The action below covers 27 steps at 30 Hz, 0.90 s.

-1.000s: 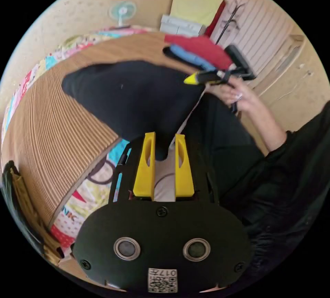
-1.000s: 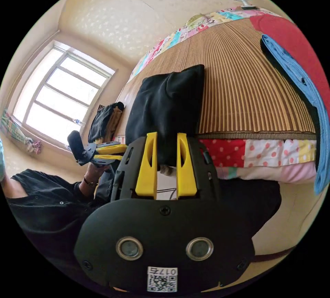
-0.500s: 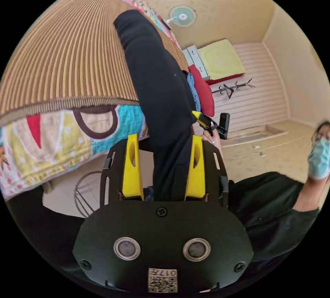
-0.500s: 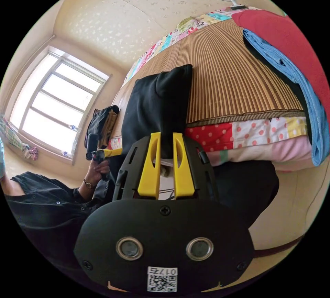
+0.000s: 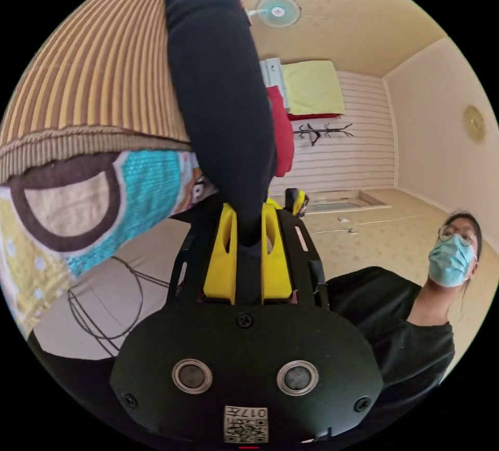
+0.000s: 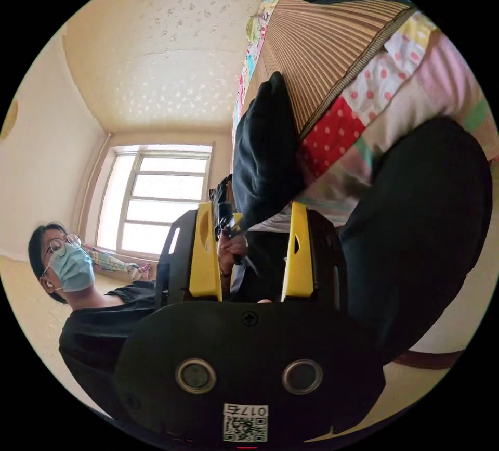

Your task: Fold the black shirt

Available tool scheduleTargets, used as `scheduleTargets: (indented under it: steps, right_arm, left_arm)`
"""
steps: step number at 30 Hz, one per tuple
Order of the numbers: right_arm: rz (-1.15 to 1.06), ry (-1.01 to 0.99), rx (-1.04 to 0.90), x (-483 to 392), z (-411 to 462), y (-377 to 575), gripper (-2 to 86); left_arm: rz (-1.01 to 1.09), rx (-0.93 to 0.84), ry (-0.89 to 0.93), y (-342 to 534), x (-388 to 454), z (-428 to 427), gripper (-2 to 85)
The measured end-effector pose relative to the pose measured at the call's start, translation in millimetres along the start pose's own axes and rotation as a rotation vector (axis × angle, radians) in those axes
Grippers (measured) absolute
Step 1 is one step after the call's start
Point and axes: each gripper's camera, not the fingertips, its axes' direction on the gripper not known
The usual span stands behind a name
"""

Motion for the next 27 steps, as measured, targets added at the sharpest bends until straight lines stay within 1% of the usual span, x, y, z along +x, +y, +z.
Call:
scheduleTargets:
  steps: [2,5,7,9,10,13,15,16,18,19,21,22,24,25,27]
  right_arm:
    - [0.008,-0.021,-0.014,-2.0,1.5,2.3,22.0]
    - [0.071,-0.041,-0.021,3.6,9.9,-5.0,24.1]
    - [0.082,-0.085,-0.047,6.2,21.9,-11.7,25.0]
    - [0.098,-0.182,-0.074,12.0,38.9,-16.2,24.7]
    - [0.104,-0.201,-0.067,14.2,41.5,-16.5,24.2]
    - [0.093,-0.334,0.076,23.0,38.8,-15.1,22.5]
    - [0.017,-0.445,0.136,23.0,35.2,-16.7,21.1]
    - [-0.005,-0.437,0.134,21.4,35.1,-17.2,20.9]
    - [-0.142,-0.373,0.138,3.0,32.1,-17.1,19.9]
    - [-0.177,-0.356,0.140,-3.5,31.0,-17.3,19.7]
    - [-0.317,-0.302,0.128,-33.1,25.1,-24.4,18.8]
    - [-0.352,-0.291,0.120,-40.9,22.5,-27.9,18.6]
    - [-0.515,-0.241,0.109,-76.2,4.2,-42.3,17.8]
    - [-0.551,-0.234,0.111,-85.0,-2.1,-46.0,17.6]
    - [-0.678,-0.212,0.154,-118.0,-34.3,-57.8,16.8]
  left_arm:
    - [-0.003,0.003,0.018,0.4,5.2,0.4,7.1]
    - [0.023,-0.044,-0.006,-0.7,21.9,9.8,7.0]
    - [0.043,-0.066,0.008,0.0,32.3,17.9,6.9]
    - [0.072,-0.116,0.015,3.6,47.6,30.8,6.8]
    - [0.081,-0.130,0.012,5.3,51.9,33.7,6.8]
    - [0.132,-0.174,-0.027,18.6,75.6,45.2,6.7]
    - [0.181,-0.181,-0.093,30.3,93.7,51.2,6.7]
    - [0.194,-0.175,-0.104,32.1,97.0,51.3,6.7]
    - [0.206,-0.182,-0.121,33.0,106.8,49.4,6.9]
    - [0.211,-0.183,-0.114,32.9,110.0,48.2,7.3]
    - [0.280,-0.164,-0.097,36.5,129.4,42.6,8.5]
    - [0.299,-0.156,-0.100,38.0,134.6,41.5,8.8]
    - [0.354,-0.169,-0.105,42.3,150.6,43.8,8.5]
    - [0.356,-0.177,-0.110,43.1,152.9,45.4,8.3]
    - [0.375,-0.198,-0.138,49.2,160.2,51.8,8.0]
